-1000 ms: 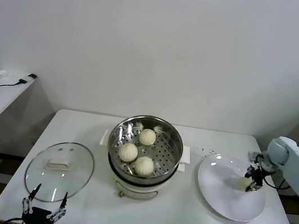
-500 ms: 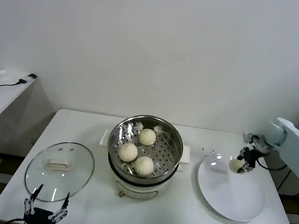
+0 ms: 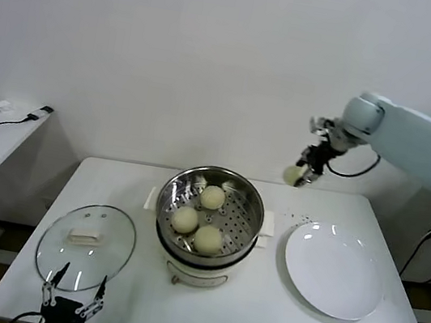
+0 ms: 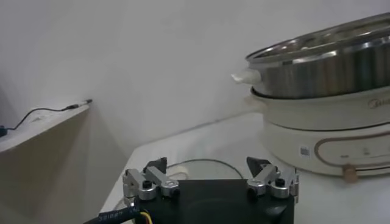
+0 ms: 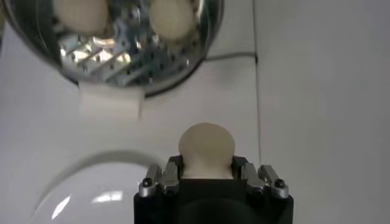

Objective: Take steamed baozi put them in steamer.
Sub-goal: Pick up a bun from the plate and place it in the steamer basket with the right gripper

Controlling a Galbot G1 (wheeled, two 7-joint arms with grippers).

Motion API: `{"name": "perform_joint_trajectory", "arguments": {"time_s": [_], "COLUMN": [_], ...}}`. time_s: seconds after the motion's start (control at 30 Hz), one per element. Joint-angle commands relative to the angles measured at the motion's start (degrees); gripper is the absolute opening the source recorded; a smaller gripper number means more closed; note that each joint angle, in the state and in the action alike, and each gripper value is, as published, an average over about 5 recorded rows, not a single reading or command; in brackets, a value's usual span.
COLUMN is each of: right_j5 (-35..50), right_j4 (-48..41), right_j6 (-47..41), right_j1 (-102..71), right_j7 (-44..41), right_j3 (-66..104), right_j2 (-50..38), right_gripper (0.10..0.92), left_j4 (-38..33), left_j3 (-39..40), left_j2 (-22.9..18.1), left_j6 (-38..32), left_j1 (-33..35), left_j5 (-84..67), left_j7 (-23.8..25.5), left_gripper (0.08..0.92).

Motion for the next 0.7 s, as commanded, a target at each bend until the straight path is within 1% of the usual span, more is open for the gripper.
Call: {"name": "perform_joint_trajectory", "arguments": {"time_s": [0.03,0.23,0.7], "right_j5": [14.7,14.84,11.91], "right_j4": [10.46,13.09,12.46], "right_j6": [-5.68,-7.38,-8.39], "right_j1": [8.18,5.36,-1.05], "right_j7": [5.45,9.02,12.02], "right_j3": [-8.54,-9.97,-13.9], "right_j2": [10.56,13.15,14.73], "right_gripper": [0.535,0.535,0.543], "left_j4": [0.35,0.61,1.34], "left_j3": [0.32,0.22,-0.28], "left_j2": [0.42,0.73,0.76], "left_j6": [-0.21,-0.35,-0.29], "left_j1": [0.16,0.02,-0.31], "left_j5": [-0.59,-0.46,-0.53], "left_j7": [-0.01,-0.08,-0.07], "left_gripper": [0.823,0.823,0.823]}}
